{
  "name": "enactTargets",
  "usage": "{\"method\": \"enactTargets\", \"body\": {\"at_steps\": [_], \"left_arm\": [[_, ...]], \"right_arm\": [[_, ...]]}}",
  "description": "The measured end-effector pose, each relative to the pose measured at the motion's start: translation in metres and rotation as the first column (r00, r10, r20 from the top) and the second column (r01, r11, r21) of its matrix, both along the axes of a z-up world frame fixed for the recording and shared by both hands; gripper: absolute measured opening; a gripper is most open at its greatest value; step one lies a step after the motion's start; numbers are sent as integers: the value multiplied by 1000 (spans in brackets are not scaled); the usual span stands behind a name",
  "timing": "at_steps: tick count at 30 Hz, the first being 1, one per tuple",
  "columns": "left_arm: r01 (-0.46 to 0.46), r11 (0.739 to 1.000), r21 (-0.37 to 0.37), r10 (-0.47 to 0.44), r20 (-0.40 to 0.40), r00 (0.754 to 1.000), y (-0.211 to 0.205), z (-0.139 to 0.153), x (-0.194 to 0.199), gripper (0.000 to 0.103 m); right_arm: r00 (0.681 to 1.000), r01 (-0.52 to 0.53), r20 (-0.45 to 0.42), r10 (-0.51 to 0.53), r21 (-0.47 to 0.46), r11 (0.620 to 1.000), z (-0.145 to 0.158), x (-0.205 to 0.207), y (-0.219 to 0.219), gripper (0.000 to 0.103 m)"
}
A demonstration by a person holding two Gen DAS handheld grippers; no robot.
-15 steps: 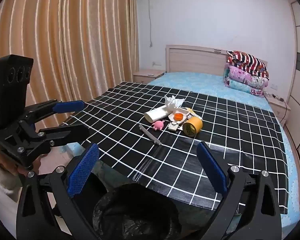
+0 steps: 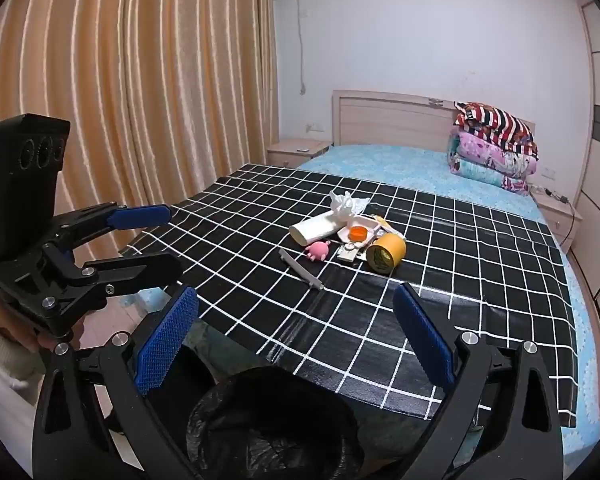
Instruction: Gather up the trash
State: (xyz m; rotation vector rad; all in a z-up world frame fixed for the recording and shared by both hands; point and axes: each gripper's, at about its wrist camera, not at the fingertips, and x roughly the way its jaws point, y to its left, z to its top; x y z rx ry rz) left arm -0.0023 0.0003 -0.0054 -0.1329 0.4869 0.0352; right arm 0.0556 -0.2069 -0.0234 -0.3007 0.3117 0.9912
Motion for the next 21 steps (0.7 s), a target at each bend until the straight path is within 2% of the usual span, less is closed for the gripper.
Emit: {"method": "enactTargets", "body": {"at_steps": [21], "left_arm": [[1, 1000, -3, -1, -3, 1000, -2, -3, 1, 95]], "right_arm": [[1000, 0, 0, 0, 2, 1000, 1, -1, -1, 99]]}}
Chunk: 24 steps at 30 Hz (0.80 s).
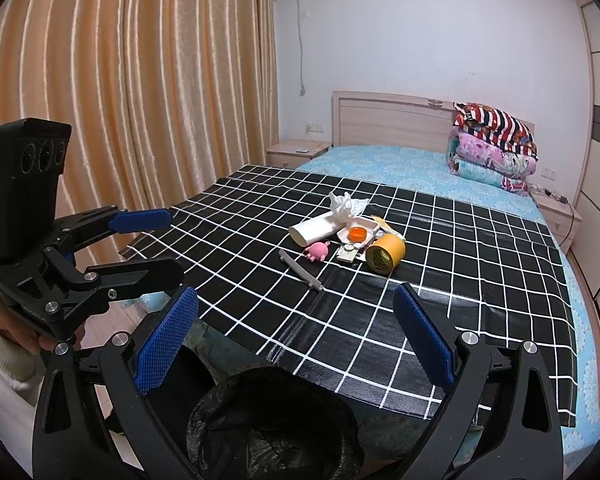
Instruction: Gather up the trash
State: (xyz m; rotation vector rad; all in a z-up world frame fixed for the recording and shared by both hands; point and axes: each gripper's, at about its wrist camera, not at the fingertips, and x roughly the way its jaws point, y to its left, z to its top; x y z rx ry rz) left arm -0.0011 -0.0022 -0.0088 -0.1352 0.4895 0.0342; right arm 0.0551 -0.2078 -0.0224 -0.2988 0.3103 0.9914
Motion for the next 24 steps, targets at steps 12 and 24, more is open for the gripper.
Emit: {"method": "enactTargets", "body": {"at_steps": [12, 24], "left_arm": [[0, 1000, 0, 0, -1, 1000, -1, 1, -1, 95], [-4, 1000, 5, 4, -2, 1000, 0, 1, -2, 95]], "right_arm": [[1000, 0, 0, 0, 1, 1000, 0, 0, 0, 99], [1000, 5, -1, -5, 0, 1000, 2, 1, -2, 99]]}}
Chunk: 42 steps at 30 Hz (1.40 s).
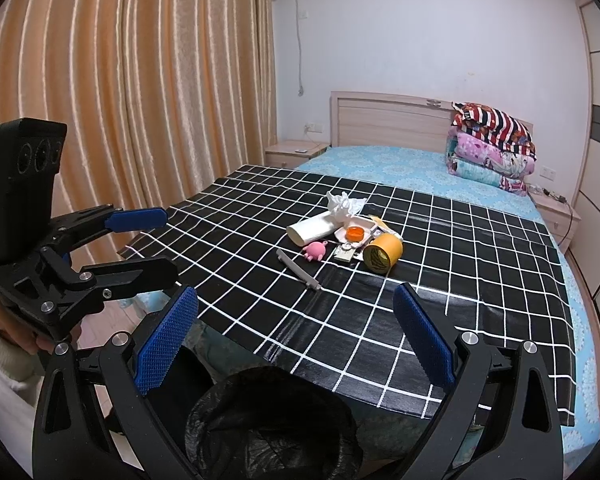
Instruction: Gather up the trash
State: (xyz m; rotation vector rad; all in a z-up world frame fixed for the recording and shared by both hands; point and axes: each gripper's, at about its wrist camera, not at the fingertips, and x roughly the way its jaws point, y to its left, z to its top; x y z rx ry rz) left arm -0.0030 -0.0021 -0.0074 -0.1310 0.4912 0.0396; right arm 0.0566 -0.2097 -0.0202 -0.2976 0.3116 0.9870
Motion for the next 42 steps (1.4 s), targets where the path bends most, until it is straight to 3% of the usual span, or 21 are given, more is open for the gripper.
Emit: {"method": "enactTargets", "body": {"at_steps": [27, 33, 42], "left_arm": [[2, 1000, -4, -2, -34, 999, 2, -8, 10, 95], [21, 1000, 2, -20, -60, 998, 7, -20, 24, 95], [-27, 1000, 9, 28, -131, 991, 33, -45, 58, 95]], "right_arm": [[1000, 11, -11, -11, -2, 1000, -3, 9, 1, 99], [999, 15, -29, -15, -3, 1000, -9, 24, 6, 99], [998, 48, -32, -49, -39, 998, -12, 63, 21, 99]]}}
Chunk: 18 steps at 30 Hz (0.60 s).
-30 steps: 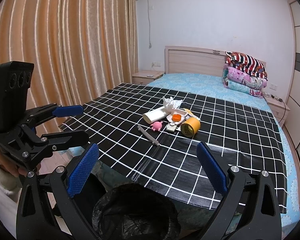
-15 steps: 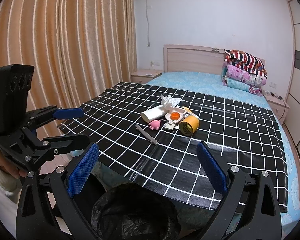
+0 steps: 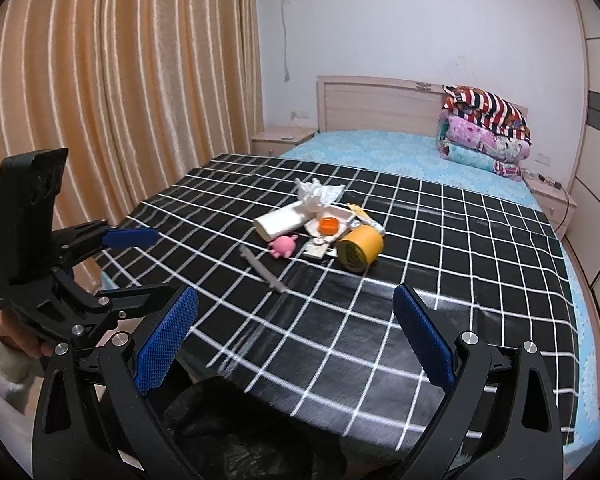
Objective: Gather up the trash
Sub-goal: 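Reach the right gripper to the yellow tape roll and close on it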
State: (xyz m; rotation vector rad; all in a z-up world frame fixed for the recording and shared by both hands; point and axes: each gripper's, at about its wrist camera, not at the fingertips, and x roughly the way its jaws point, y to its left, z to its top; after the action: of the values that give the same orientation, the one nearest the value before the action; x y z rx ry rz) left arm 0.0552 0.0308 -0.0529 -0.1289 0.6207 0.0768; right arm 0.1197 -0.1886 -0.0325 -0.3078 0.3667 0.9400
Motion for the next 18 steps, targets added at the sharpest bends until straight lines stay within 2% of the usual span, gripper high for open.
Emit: {"method": "enactTargets", "body": {"at_steps": [18], "left_arm": [[-41, 999, 36, 45, -135, 990, 40, -57, 80, 95]], "right_arm": [[993, 55, -95, -66, -109, 993, -29, 110, 65, 99]]}}
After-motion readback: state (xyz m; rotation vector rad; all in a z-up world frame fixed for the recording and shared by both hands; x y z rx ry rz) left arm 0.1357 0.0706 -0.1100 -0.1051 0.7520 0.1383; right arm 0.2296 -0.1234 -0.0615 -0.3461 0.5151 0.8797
